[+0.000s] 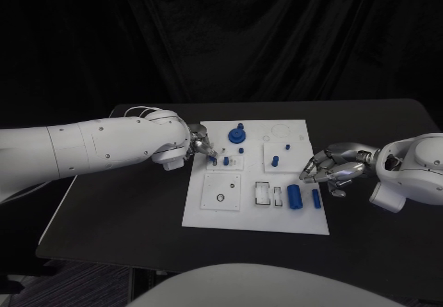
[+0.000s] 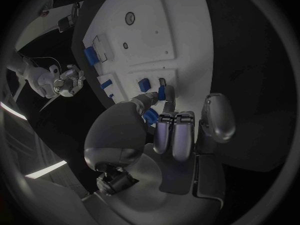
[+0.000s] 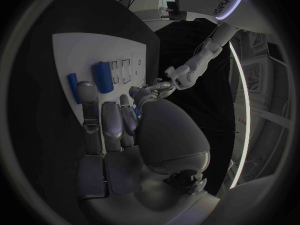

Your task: Assemble the parts on the task board

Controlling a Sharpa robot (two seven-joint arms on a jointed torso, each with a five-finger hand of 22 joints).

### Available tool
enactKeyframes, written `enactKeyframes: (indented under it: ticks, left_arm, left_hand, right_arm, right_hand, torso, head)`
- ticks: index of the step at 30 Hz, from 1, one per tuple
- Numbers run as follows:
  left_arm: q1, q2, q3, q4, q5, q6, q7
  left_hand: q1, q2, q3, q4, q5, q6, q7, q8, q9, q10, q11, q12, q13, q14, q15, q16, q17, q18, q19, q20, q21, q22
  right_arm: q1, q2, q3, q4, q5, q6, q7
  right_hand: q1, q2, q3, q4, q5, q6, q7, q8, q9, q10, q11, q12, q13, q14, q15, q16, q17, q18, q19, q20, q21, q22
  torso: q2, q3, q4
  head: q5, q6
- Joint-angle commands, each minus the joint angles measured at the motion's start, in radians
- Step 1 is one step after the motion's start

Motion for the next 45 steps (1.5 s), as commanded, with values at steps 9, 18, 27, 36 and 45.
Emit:
enactKeyframes:
  ticks: [9, 18, 27, 36, 45]
  left_arm:
    - [-0.01, 0.006, 0.001, -0.012, -0.015, -0.002, 0.021]
    - [-0.023, 0.007, 0.001, -0.01, -0.015, 0.002, 0.025]
    - [-0.03, 0.0, 0.001, 0.0, -0.015, 0.012, 0.022]
    - [-0.032, -0.003, 0.001, 0.003, -0.015, 0.021, 0.019]
    - [-0.035, -0.005, 0.001, 0.005, -0.015, 0.025, 0.019]
  left_hand:
    - [-0.008, 0.004, 0.0, 0.007, -0.007, 0.003, -0.008, 0.005, 0.001, 0.102, -0.007, 0.004, 0.263, 0.104, -0.005, -0.001, 0.263, 0.012, 0.003, -0.008, 0.001, 0.155]
    - [-0.007, 0.012, -0.026, 0.027, -0.071, 0.005, -0.009, 0.004, 0.002, 0.102, -0.009, 0.004, 0.263, 0.104, -0.007, -0.001, 0.263, 0.012, 0.005, -0.01, 0.0, 0.155]
    - [0.001, 0.013, -0.026, 0.023, -0.069, 0.005, -0.011, 0.004, 0.002, 0.102, -0.01, 0.004, 0.263, 0.104, -0.007, -0.001, 0.263, 0.013, 0.004, -0.01, -0.002, 0.155]
    - [0.002, 0.013, -0.026, 0.023, -0.069, 0.005, -0.011, 0.004, 0.003, 0.102, -0.01, 0.004, 0.263, 0.104, -0.007, -0.001, 0.263, 0.013, 0.003, -0.01, -0.004, 0.154]
    - [0.01, 0.012, -0.027, 0.018, -0.061, 0.003, -0.011, 0.004, 0.003, 0.102, -0.01, 0.004, 0.263, 0.104, -0.008, -0.001, 0.263, 0.014, 0.001, -0.01, -0.011, 0.152]
  right_arm:
    - [-0.002, -0.001, 0.0, 0.001, 0.003, 0.004, -0.014]
    - [-0.003, 0.001, 0.0, 0.001, 0.003, 0.009, -0.014]
    - [-0.003, 0.0, 0.0, -0.001, 0.003, 0.011, -0.016]
    - [-0.004, 0.002, 0.0, -0.002, 0.003, 0.018, -0.019]
    - [-0.005, 0.002, 0.0, -0.003, 0.003, 0.024, -0.024]
  right_hand:
    - [0.008, -0.001, 0.006, 0.001, 0.004, 0.004, 0.001, -0.006, -0.002, -0.007, 0.003, -0.003, 0.0, -0.006, -0.002, -0.004, 0.0, 0.013, -0.003, 0.0, -0.002, 0.0]
    - [0.008, -0.002, 0.006, 0.002, 0.005, 0.004, 0.001, -0.007, -0.002, -0.008, 0.003, -0.004, -0.002, -0.007, -0.002, -0.004, -0.002, 0.013, -0.004, 0.0, -0.005, -0.002]
    - [0.008, -0.002, 0.006, 0.002, 0.005, 0.004, 0.001, -0.007, -0.002, -0.008, 0.003, -0.004, -0.002, -0.007, -0.002, -0.004, -0.002, 0.013, -0.004, 0.0, -0.005, -0.002]
    - [0.008, -0.001, 0.007, 0.002, 0.005, 0.005, 0.001, -0.007, -0.002, -0.009, 0.003, -0.004, -0.003, -0.008, -0.002, -0.005, -0.003, 0.013, -0.005, 0.0, -0.007, -0.003]
    - [0.009, 0.0, 0.008, 0.002, 0.006, 0.005, 0.001, -0.007, -0.002, -0.011, 0.003, -0.005, -0.006, -0.009, -0.002, -0.006, -0.005, 0.014, -0.006, 0.0, -0.009, -0.004]
  torso:
    - [-0.002, 0.001, 0.0009]
    - [-0.001, 0.0008, 0.0]
    - [-0.001, 0.0008, 0.0008]
    - [-0.001, 0.001, 0.0001]
    - [-0.002, 0.0009, 0.0011]
  head:
    - [0.002, 0.0]
    - [0.003, 0.0]
    - [0.004, 0.0]
    - [0.007, 0.0]
    - [0.005, 0.0]
